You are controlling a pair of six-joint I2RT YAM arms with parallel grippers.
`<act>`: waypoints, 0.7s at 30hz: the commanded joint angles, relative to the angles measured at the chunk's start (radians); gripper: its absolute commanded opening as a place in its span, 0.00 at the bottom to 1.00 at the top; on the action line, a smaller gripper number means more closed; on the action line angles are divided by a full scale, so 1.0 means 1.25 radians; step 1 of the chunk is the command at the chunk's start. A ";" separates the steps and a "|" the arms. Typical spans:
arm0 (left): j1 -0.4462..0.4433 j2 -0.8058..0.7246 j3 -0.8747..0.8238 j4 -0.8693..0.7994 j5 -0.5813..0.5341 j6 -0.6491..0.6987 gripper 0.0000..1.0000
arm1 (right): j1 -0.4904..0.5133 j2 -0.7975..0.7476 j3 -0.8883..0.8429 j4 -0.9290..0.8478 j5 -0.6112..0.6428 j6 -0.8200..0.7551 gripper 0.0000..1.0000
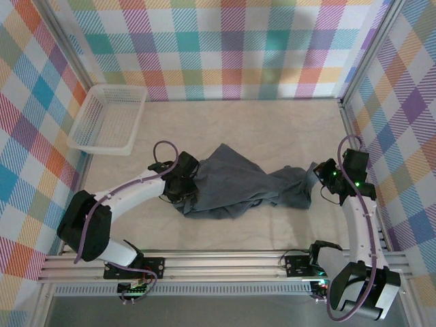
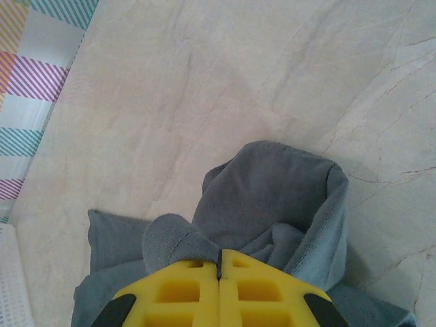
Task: Fold the inside-out t-shirt
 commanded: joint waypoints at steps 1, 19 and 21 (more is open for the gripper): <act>0.005 0.001 -0.008 0.014 0.031 -0.051 0.28 | 0.007 -0.008 0.022 -0.004 0.008 -0.014 0.00; 0.007 0.074 0.021 0.026 0.016 -0.023 0.19 | 0.009 -0.017 0.022 -0.013 0.019 -0.029 0.00; 0.006 0.068 0.020 0.024 0.011 -0.022 0.17 | 0.008 -0.018 0.023 -0.014 0.020 -0.029 0.00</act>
